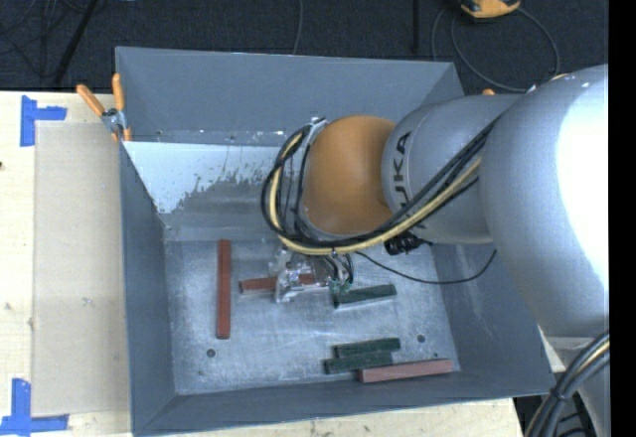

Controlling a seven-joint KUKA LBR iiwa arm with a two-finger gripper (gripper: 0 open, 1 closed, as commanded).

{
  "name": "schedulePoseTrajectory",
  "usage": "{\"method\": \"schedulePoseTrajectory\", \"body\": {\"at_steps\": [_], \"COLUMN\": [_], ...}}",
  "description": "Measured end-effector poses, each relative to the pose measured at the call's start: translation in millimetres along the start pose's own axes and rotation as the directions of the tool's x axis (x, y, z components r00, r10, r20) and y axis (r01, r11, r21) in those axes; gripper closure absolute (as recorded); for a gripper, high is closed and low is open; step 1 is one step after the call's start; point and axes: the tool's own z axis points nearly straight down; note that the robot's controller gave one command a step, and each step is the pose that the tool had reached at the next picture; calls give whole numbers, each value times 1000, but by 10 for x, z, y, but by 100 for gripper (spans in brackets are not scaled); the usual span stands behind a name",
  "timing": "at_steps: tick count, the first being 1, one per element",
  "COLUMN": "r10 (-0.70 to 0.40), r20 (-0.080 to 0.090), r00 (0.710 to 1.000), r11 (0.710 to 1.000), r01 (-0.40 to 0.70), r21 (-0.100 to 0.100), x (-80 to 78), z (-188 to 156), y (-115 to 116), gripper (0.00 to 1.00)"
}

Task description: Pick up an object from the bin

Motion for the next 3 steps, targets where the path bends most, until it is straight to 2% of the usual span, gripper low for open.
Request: {"method": "schedulePoseTrajectory", "body": {"at_steps": [2,3], "r10": [0,0], "r20": [-4,-19], "r00": [1000,1000], "r11": [1000,1000], "r01": [0,0], "r21": [1,3], "x": [11,56], "z": [-27,-193], "y": [-3,-10], "gripper": [100,100]}}
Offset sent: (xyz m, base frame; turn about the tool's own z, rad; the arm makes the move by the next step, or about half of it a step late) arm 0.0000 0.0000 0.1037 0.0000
